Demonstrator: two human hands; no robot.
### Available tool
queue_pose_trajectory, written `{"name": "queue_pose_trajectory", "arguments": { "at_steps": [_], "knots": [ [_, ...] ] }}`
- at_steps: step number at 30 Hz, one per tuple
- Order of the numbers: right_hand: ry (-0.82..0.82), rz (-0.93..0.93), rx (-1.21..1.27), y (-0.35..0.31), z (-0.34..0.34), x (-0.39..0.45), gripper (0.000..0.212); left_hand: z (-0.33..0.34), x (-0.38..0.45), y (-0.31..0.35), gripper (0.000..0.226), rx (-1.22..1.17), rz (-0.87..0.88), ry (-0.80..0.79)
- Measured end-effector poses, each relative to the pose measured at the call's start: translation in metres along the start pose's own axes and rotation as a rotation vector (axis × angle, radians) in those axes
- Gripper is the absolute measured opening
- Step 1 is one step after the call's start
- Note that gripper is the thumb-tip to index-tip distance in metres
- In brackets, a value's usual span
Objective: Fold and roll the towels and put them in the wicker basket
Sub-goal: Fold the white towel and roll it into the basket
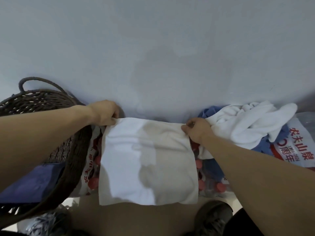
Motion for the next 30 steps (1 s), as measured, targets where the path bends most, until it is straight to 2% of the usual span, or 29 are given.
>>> {"name": "queue_pose_trajectory", "arguments": {
  "at_steps": [2,4,8,13,16,20,22,23,25,27,29,30],
  "knots": [
    [0.016,-0.009,0.032,-0.003,-0.003,-0.001,0.024,-0.002,-0.003,0.002,0.007,-0.01,0.011,0.008],
    [0.018,0.001,0.052,-0.006,-0.007,-0.002,0.023,-0.003,-0.007,0.005,0.015,-0.028,-0.003,-0.031],
    [-0.065,-0.004,0.212,-0.012,-0.013,-0.011,0.045,-0.005,-0.014,0.01,0.02,-0.14,-0.029,-0.081],
    [-0.124,-0.039,0.351,-0.014,-0.033,-0.023,0.052,-0.012,-0.026,0.01,0.023,-0.278,-0.054,-0.145],
    [-0.189,-0.009,0.436,-0.004,-0.04,-0.03,0.038,-0.013,-0.031,0.007,0.022,-0.327,-0.103,-0.21],
    [-0.186,0.059,0.357,0.014,-0.045,-0.035,0.018,-0.015,-0.038,0.008,0.023,-0.505,-0.125,-0.266],
    [-0.152,0.093,0.343,0.018,-0.045,-0.032,0.019,-0.014,-0.038,0.009,0.027,-0.676,-0.157,-0.245],
    [-0.137,0.109,0.277,0.019,-0.045,-0.029,0.02,-0.012,-0.037,0.009,0.028,-0.776,-0.177,-0.223],
    [-0.099,0.123,-0.022,0.011,-0.047,-0.025,0.023,-0.011,-0.036,0.012,0.026,-0.946,-0.186,-0.185],
    [0.008,0.018,-0.176,-0.016,-0.053,-0.024,0.024,-0.012,-0.036,0.018,0.022,-1.02,-0.156,-0.14],
    [0.029,-0.162,-0.12,-0.051,-0.052,-0.024,0.024,-0.015,-0.038,0.025,0.021,-1.067,-0.118,-0.084],
    [-0.015,-0.278,-0.064,-0.073,-0.051,-0.028,0.028,-0.016,-0.039,0.029,0.02,-1.101,-0.106,-0.066]
  ]
}}
Point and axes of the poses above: each hand's wrist, its own x-axis towards the middle knuckle, its own z-axis out of the palm, y = z × x, the point moved 5 cm from there along x, towards the middle knuckle, and after that the axes turned 10 degrees about -x, right-handed, at the moved point
